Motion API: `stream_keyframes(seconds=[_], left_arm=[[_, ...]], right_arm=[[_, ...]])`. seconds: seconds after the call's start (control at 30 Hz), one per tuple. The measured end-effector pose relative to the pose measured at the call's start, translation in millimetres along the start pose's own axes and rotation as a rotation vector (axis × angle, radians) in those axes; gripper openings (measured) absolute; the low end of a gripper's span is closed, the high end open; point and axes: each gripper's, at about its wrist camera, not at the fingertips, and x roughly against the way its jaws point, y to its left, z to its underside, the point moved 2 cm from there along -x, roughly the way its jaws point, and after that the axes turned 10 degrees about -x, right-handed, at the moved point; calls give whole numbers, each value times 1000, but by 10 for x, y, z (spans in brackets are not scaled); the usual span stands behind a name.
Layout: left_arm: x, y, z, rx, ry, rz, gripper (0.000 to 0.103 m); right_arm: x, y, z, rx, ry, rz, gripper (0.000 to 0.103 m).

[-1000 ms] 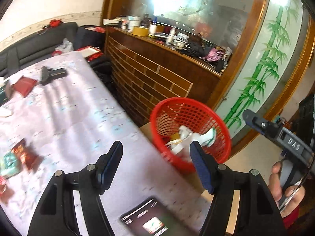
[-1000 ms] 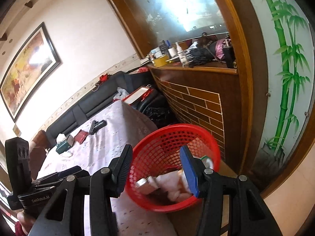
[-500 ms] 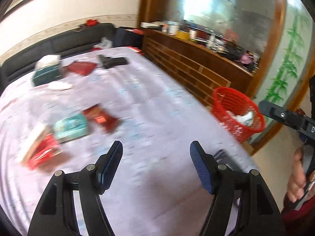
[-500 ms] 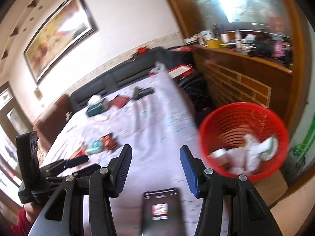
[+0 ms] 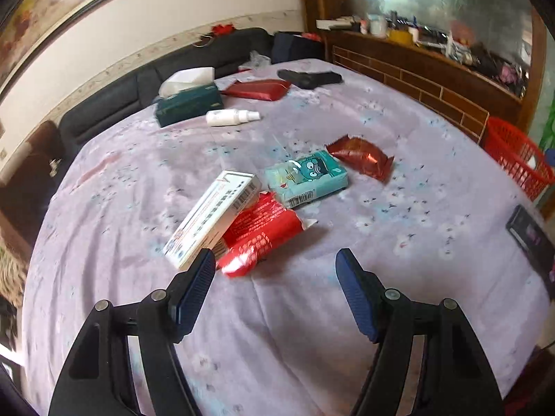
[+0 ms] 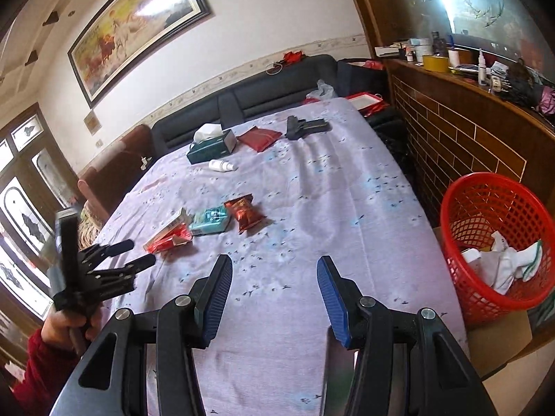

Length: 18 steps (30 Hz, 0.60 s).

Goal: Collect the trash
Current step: 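Move both tools back over the bed, then grasp the red medicine wrapper with the left tool while the right tool grasps the red snack packet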

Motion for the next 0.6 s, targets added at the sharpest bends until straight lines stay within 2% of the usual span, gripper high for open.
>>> stream_keyframes(seconds=[0.13, 0.2, 0.23, 0.37, 0.43, 0.6], left_arm=[[-285, 9, -49, -55, 40, -41, 68], [-429, 30, -67, -67, 68, -50, 53], [-486, 46, -67, -59, 77, -44, 41], [-553, 80, -80, -22, 59, -24, 23], [-508, 81, -83, -2, 39, -26, 19], [-211, 115, -43, 108, -31, 68, 19]], right_arm=[[26, -19, 11, 3, -2, 10, 55], [39, -33, 6, -1, -3, 15, 55], [47, -38, 8, -4, -3, 18, 55], [18, -56, -16, -6, 18, 5, 55], [-22, -33, -43, -6, 41, -16, 55], [-218, 122, -144, 45, 105, -30, 55]])
